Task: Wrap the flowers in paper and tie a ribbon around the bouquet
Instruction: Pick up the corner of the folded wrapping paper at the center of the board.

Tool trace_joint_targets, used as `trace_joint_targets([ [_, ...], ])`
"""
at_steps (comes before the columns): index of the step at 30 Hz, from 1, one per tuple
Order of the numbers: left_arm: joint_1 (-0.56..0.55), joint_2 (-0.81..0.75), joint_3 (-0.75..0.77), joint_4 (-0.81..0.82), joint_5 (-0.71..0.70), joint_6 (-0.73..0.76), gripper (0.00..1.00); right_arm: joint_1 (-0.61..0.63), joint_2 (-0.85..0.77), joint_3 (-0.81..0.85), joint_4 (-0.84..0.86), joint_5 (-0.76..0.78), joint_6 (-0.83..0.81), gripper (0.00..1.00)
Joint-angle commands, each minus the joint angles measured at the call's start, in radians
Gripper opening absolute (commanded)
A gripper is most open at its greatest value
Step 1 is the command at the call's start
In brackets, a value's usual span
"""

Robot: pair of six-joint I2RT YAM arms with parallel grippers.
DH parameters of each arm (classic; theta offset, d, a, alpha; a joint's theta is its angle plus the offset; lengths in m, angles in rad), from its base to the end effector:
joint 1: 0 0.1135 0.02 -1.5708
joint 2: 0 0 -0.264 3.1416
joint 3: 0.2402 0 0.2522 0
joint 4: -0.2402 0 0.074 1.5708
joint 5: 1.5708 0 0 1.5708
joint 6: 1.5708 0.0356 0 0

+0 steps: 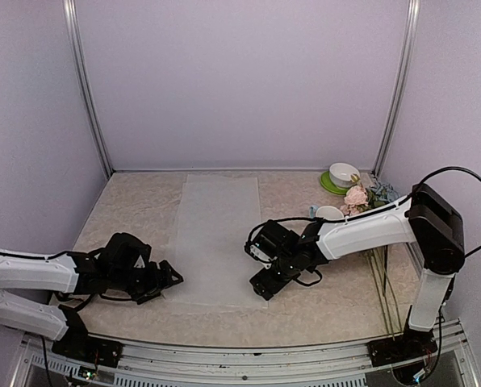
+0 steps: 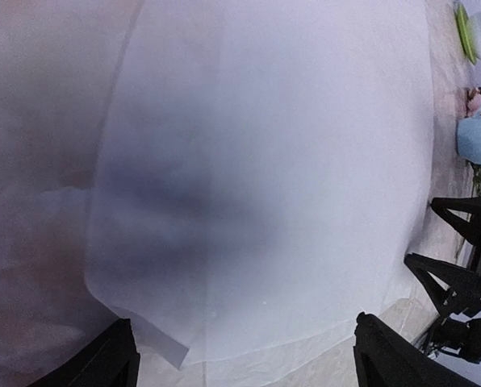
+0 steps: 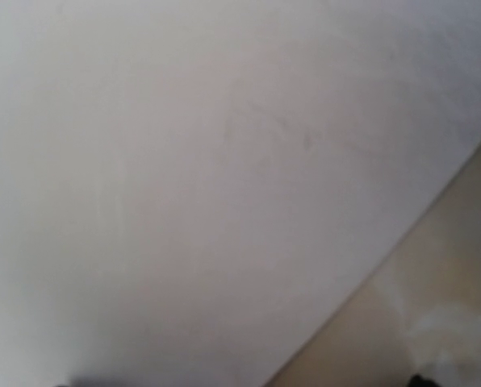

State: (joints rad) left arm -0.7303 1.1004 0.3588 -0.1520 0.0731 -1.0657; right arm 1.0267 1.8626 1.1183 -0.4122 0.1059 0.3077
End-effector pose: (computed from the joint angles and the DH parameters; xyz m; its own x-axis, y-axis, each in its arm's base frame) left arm 0.1399 -0.1288 0.1423 -0.8930 -0.3719 -0.2534 -0.1696 0.7997 -0.5759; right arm 0.1900 0.3068 0.1444 -0.7026 -0.5795 -0.4130 -0.6463 0.7625 0.0297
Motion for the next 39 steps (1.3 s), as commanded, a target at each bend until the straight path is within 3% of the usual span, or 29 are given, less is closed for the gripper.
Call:
trace_joint_targets([
  [1, -0.028, 0.111, -0.015, 0.085, 0.113, 0.013, 0.9, 0.004, 0.022, -0.019, 0.021, -0.027, 0.007, 0.89],
  [11, -0.048, 0.114, -0.015, 0.263, 0.128, 0.041, 0.86, 0.004, 0.039, -0.028, 0.064, -0.08, 0.004, 0.89],
  [13, -0.036, 0.15, -0.01, 0.252, 0.122, 0.039, 0.77, 0.004, 0.04, -0.029, 0.066, -0.088, 0.005, 0.89],
  [16, -0.03, 0.178, -0.001, 0.18, 0.058, 0.029, 0.51, 0.003, 0.029, -0.041, 0.066, -0.083, 0.006, 0.89],
  [17, -0.03, 0.179, 0.001, 0.156, 0.037, 0.025, 0.48, 0.003, 0.024, -0.046, 0.068, -0.082, 0.008, 0.89],
  [27, -0.016, 0.116, 0.008, 0.026, -0.126, 0.0, 0.53, 0.004, 0.02, -0.05, 0.074, -0.096, -0.003, 0.89],
  [33, -0.002, 0.136, -0.033, 0.119, -0.092, 0.012, 0.34, 0.003, 0.012, -0.058, 0.069, -0.081, -0.008, 0.89],
  [38, 0.014, 0.156, -0.028, 0.122, -0.118, 0.027, 0.0, 0.004, 0.012, -0.063, 0.068, -0.085, -0.006, 0.89],
  [39, 0.014, 0.154, -0.022, 0.115, -0.123, 0.033, 0.0, 0.003, 0.011, -0.064, 0.067, -0.087, -0.004, 0.89],
])
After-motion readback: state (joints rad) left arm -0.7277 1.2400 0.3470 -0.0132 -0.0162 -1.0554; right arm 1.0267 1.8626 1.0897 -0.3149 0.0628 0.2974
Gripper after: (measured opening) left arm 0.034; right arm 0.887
